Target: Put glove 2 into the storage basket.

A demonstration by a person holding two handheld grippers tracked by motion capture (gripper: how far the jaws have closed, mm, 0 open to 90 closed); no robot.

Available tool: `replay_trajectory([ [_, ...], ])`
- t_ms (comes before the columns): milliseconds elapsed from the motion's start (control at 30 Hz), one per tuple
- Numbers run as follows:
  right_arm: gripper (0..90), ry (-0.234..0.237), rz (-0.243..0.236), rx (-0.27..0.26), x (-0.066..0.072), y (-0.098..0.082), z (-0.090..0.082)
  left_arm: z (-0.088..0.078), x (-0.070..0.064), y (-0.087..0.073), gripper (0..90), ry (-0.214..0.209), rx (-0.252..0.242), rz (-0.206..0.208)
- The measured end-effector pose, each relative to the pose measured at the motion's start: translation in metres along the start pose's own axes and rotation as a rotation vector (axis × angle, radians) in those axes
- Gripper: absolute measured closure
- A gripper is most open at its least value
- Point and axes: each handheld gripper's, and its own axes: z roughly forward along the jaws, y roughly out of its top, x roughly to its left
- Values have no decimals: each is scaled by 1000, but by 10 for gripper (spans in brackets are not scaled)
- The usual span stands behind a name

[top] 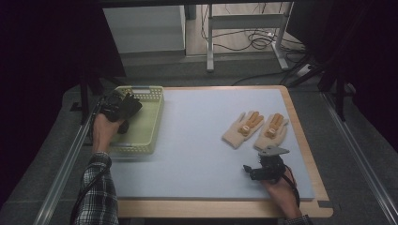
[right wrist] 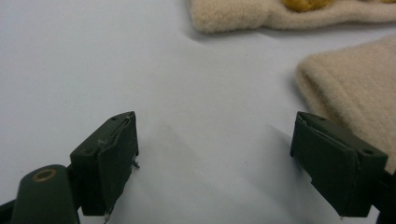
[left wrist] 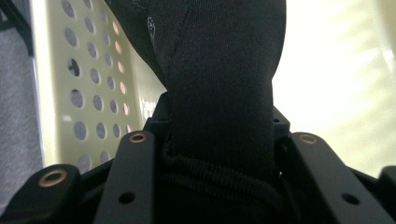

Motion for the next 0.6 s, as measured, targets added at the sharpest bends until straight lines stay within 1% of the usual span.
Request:
replay_trajectory([
  [133,147,0,0,0,0,0,0,13,2,2,578,16,55,8],
  [200,147,0,0,0,0,0,0,19,3,2,566,39,80,27],
  [267,147,0,0,0,0,0,0,25,5,3,528,43,96,28],
  [367,147,0,0,0,0,0,0,27,0,3,388,54,100,58],
  [400,147,0,0,0,0,0,0,27,-3,3,328,61,92,70],
  [433,147,0,0,0,0,0,0,26,-5,4,259,57,91,76],
  [467,147,0,0,0,0,0,0,23,-6,4,237,49,84,80],
  [500,147,0,0,0,0,0,0,22,-7,4,186,47,77,83],
  [567,147,0,0,0,0,0,0,16,-7,4,136,43,62,89],
  [600,147,0,0,0,0,0,0,12,-7,4,113,34,53,87],
])
